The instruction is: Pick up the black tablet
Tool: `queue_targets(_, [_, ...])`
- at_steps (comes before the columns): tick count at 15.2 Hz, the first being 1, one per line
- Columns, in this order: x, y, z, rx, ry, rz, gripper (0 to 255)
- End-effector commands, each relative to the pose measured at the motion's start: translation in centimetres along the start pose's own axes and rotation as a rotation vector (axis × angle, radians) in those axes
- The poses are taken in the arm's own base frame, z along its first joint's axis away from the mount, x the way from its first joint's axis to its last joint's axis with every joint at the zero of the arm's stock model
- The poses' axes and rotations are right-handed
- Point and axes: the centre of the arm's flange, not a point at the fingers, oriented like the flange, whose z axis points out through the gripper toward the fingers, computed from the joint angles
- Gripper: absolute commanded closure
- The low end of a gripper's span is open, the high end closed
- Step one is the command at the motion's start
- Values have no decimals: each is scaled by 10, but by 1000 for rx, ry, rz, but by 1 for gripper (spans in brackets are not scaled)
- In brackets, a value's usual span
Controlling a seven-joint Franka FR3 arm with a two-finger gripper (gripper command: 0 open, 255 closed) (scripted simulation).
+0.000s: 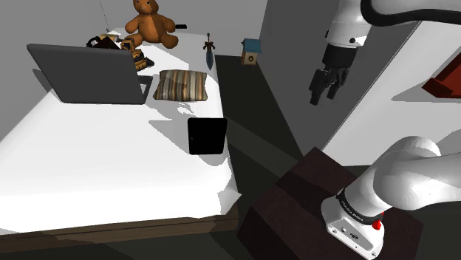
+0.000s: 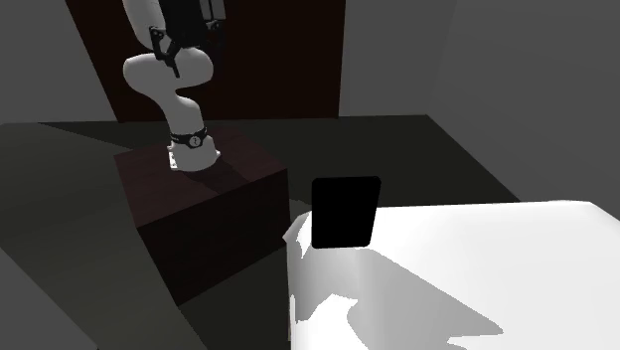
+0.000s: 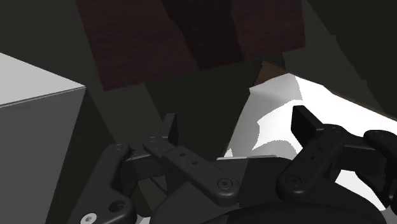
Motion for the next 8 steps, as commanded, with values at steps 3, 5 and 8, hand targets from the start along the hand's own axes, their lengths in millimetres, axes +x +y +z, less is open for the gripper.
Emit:
queue_targets(3, [22,-2,12,-11,11,-77,0])
queue_targets(5, [43,-6,24,-22,21,-154,0])
queue_targets(8, [75,-15,42,-39,37,-270,0])
